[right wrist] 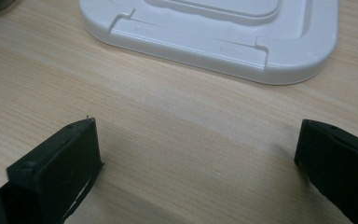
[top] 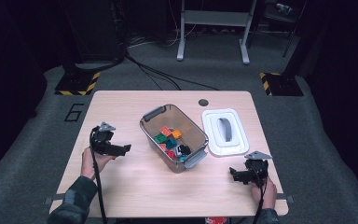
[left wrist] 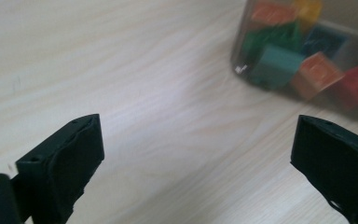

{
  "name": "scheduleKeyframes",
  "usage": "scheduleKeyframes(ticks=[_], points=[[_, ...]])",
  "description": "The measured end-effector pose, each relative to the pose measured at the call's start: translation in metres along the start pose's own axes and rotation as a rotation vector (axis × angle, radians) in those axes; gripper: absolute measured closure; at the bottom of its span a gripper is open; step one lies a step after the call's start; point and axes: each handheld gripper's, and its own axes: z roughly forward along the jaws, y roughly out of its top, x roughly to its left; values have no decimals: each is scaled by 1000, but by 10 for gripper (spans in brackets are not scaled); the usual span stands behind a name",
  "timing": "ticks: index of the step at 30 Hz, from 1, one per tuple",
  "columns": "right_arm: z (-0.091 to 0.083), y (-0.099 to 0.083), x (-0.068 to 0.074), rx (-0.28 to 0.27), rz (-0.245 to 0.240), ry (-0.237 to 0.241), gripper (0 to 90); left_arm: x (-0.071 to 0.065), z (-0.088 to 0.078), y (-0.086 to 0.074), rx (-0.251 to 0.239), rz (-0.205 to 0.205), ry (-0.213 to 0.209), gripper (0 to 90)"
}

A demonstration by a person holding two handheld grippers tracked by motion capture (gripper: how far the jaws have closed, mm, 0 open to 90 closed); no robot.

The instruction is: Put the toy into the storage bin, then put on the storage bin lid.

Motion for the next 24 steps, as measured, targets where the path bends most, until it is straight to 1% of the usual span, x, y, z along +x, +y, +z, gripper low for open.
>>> scheduleKeyframes(ticks=[1, 2, 3, 4, 6, 7, 8, 9, 11, 12, 13, 15, 16, 17, 18, 21, 22, 23, 24], points=[[0, 0, 0, 0, 0, 0, 0, 3, 4, -7, -6, -9, 3, 6], [0, 0, 0, 0, 0, 0, 0, 7, 9, -15, -2, -21, 3, 1], [0, 0, 0, 0, 0, 0, 0, 11, 14, -23, -7, -38, 0, 1], [0, 0, 0, 0, 0, 0, 0, 13, 17, -28, 0, -52, -2, 1], [0, 0, 0, 1, -1, 1, 0, 21, 26, -41, 2, -76, 15, 0], [0, 0, 0, 0, -1, 2, 0, 23, 29, -45, -9, -95, 17, 0], [0, 0, 0, 1, -1, 2, 0, 27, 32, -50, -7, -102, 23, 0], [0, 0, 0, 0, -2, 2, 0, 29, 33, -53, -14, -100, 36, 0], [0, 0, 0, -1, -1, 3, 0, 31, 34, -58, -36, -68, 85, 0], [0, 0, 0, 1, -1, 4, 0, 31, 35, -59, -41, -55, 95, 0], [0, 0, 0, -2, 1, 2, 0, 32, 35, -59, -32, -27, 109, 0], [0, 0, 0, -1, 0, 3, 0, 32, 36, -59, -35, -25, 98, 0], [0, 0, 0, 0, 3, 5, 0, 33, 36, -59, -31, -14, 93, 0], [0, 0, -1, -3, -3, 8, 0, 33, 37, -59, -36, -17, 91, 0], [0, 0, 0, 2, 5, 6, 0, 33, 37, -59, -37, -16, 90, 0], [0, 0, 0, 1, 5, 6, 0, 34, 37, -58, -39, -13, 88, 0], [0, 0, 0, 2, 5, 6, 0, 34, 37, -58, -31, -2, 86, 0], [0, 0, -1, -1, -2, 5, 0, 34, 38, -57, -32, -4, 82, 0], [0, 0, 0, 0, -1, 4, 0, 35, 37, -56, -18, 1, 79, 0]])
